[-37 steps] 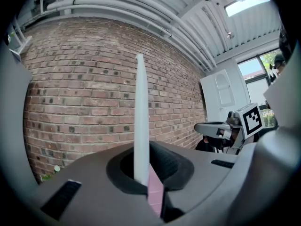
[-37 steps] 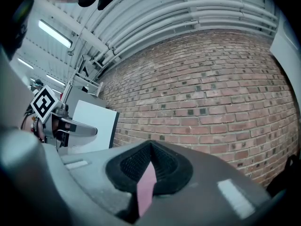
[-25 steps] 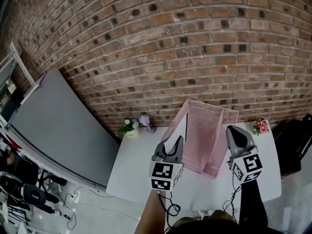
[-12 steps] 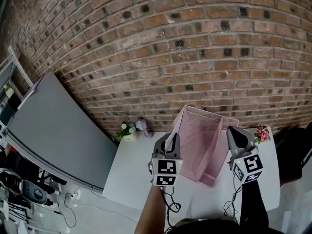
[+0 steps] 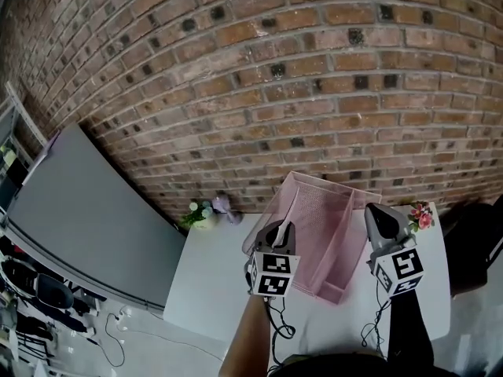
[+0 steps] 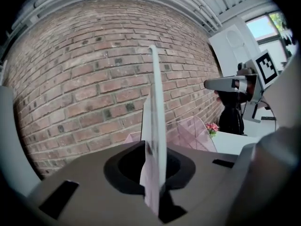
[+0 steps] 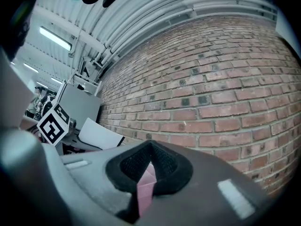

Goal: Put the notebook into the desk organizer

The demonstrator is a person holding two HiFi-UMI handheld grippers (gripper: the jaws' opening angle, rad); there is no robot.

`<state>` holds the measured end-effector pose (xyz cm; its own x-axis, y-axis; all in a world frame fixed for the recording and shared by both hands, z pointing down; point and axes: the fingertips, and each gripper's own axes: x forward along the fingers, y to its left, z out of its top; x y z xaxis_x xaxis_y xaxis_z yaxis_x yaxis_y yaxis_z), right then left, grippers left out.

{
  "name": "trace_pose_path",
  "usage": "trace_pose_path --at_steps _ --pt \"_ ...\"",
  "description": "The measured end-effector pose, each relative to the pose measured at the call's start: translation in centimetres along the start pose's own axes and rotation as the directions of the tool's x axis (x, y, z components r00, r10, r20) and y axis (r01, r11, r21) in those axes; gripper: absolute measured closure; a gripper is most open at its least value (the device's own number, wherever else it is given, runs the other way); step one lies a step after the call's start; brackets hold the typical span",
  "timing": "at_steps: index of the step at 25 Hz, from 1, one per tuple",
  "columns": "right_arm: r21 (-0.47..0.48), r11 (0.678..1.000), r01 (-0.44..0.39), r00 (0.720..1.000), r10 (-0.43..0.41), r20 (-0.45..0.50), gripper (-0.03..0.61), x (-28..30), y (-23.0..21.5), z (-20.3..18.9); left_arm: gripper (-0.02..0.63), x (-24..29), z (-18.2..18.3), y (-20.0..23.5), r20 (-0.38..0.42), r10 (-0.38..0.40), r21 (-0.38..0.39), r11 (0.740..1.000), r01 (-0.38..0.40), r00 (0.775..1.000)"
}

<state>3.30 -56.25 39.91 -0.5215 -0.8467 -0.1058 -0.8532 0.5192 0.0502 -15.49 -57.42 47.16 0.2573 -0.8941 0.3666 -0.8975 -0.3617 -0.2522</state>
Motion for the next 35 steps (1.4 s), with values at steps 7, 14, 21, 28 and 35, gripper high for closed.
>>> trace_pose_path --at_steps 7,14,21,28,35 --pt "0.008 1.000 0.010 1.000 -0.010 -0.013 0.578 -0.3 -0.5 -0.8 0.456 1.5 -1.3 -3.2 -0.078 -0.175 -0.093 0.982 0.167 0.982" --pt "0.013 1.000 0.018 1.000 -0.018 -0.008 0.580 -0.9 -0.9 -0.7 0.301 2.0 -1.8 -5.7 -0.081 -0.299 -0.174 0.944 0.282 0.951" --pt "0.001 1.000 0.006 1.000 -0.006 -0.010 0.580 -1.1 -0.7 -0.5 0.224 2.0 -1.9 -5.6 -0.071 -0.292 -0.213 0.938 0.272 0.954" --pt "-0.017 1.000 -0.011 1.000 0.011 -0.017 0.580 -1.2 -0.4 -0.5 0.204 2.0 -1.0 -6.2 -0.045 -0.314 -0.222 0.929 0.297 0.948" --pt "-0.017 1.000 -0.001 1.000 0.001 -0.016 0.580 -1.6 -0.9 -0.4 0.199 1.9 -0.3 -5.5 -0.036 -0.269 -0.201 0.945 0.257 0.962"
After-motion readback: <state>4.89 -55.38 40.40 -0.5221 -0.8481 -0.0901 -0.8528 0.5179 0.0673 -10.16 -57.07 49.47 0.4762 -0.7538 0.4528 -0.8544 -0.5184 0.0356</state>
